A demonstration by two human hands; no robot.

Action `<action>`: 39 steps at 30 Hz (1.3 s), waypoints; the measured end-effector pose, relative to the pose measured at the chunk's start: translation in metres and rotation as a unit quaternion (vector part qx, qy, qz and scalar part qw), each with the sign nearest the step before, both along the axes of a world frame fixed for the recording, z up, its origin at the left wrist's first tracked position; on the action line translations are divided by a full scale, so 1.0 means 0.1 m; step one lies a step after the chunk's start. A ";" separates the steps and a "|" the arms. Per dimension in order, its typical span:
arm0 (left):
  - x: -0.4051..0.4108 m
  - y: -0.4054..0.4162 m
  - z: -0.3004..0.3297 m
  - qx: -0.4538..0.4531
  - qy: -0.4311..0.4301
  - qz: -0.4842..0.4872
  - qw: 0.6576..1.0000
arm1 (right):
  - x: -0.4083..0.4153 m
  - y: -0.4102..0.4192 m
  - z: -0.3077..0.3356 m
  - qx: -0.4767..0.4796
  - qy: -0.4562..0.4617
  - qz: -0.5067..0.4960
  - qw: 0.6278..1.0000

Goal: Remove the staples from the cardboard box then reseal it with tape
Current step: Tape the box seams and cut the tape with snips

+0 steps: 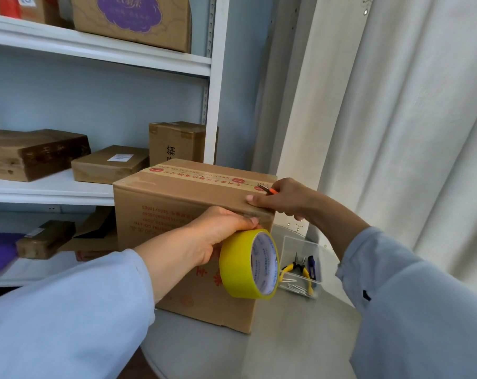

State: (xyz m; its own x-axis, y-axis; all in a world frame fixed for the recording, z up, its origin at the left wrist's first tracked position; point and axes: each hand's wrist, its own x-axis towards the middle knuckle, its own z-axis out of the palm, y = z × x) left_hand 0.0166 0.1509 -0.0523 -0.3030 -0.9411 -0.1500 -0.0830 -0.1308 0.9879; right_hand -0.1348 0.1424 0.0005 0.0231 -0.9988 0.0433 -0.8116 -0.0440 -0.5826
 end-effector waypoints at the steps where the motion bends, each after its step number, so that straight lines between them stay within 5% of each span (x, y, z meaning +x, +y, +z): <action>1: 0.01 -0.02 0.00 -0.002 0.000 0.005 1.000 | 0.00 -0.01 0.00 0.004 -0.012 -0.009 1.000; 8: 0.20 -0.23 0.10 0.008 -0.015 0.015 1.000 | 0.01 -0.07 -0.03 0.070 -0.116 0.018 0.991; 18: 0.24 -0.27 0.11 0.026 -0.021 -0.008 0.999 | 0.02 -0.11 0.04 0.067 -0.149 -0.020 0.986; 22: 0.25 -0.25 0.15 0.041 -0.011 -0.025 0.999 | -0.18 0.02 0.17 0.110 -0.213 0.052 0.969; 30: 0.25 -0.26 0.12 0.023 -0.014 -0.014 1.000 | -0.36 0.19 0.12 0.258 -0.187 0.085 0.944; 39: 0.29 -0.27 0.09 0.015 -0.012 -0.024 1.000 | -0.16 0.07 0.09 0.256 -0.204 0.039 0.944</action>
State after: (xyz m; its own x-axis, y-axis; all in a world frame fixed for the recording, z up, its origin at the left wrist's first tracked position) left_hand 0.0452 0.1242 -0.0429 -0.3441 -0.9206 -0.1848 -0.1133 -0.1546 0.9815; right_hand -0.1508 0.1499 0.0098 0.1827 -0.8869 -0.4242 -0.5202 0.2789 -0.8072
